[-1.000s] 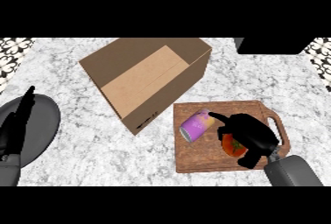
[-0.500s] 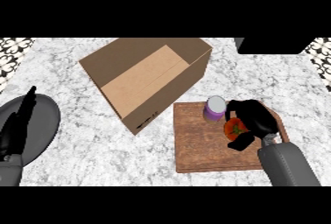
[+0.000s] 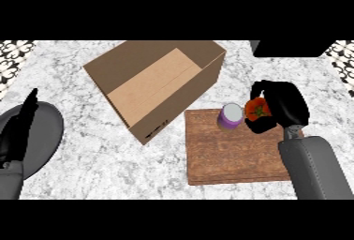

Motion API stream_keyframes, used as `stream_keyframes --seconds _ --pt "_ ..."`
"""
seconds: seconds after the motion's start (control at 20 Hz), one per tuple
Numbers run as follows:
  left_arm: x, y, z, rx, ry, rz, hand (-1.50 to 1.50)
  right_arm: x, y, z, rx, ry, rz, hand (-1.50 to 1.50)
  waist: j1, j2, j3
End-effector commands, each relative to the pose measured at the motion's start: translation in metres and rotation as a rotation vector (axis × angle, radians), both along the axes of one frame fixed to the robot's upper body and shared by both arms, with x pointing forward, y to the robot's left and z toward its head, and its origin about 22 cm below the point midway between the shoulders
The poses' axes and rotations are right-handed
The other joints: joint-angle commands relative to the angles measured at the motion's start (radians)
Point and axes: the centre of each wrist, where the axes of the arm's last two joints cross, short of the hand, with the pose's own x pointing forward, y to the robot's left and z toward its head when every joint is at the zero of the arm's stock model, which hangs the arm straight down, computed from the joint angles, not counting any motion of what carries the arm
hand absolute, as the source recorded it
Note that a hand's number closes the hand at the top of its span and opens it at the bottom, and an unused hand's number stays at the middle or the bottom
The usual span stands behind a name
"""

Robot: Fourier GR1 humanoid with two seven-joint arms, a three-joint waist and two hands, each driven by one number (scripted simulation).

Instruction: Pick the tomato from the cutting board and place it in the cardboard box

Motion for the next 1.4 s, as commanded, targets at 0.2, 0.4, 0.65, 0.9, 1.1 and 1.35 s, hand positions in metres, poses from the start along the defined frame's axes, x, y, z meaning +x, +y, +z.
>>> stream_keyframes --seconds 0.2,0.4,0.65,0.9,1.1,1.35 --pt "0.006 0.01 -0.002 -0.002 -0.002 0.008 0.0 0.001 0.027 0.052 0.067 -0.27 0.16 1.5 0.002 0.002 0.0" --pt "-0.005 0.006 -0.011 0.009 0.003 -0.005 0.0 0.003 0.063 0.096 0.126 -0.261 0.204 1.5 0.005 0.0 0.0" --pt "-0.006 -0.007 -0.017 -0.005 0.006 -0.003 0.0 0.029 0.103 0.097 0.291 -0.222 0.237 1.5 0.015 0.003 0.0" --pt "-0.007 -0.016 -0.004 0.01 -0.016 -0.023 0.0 0.049 0.146 0.13 0.366 -0.197 0.219 1.5 0.031 0.003 0.001" --pt "0.005 -0.011 -0.001 0.0 -0.008 -0.039 0.0 0.073 0.162 0.131 0.453 -0.141 0.149 1.5 0.044 0.01 0.0" --pt "0.007 -0.02 -0.001 0.001 -0.014 -0.079 0.0 0.1 0.175 0.124 0.49 -0.095 0.144 1.5 0.063 0.015 0.0"
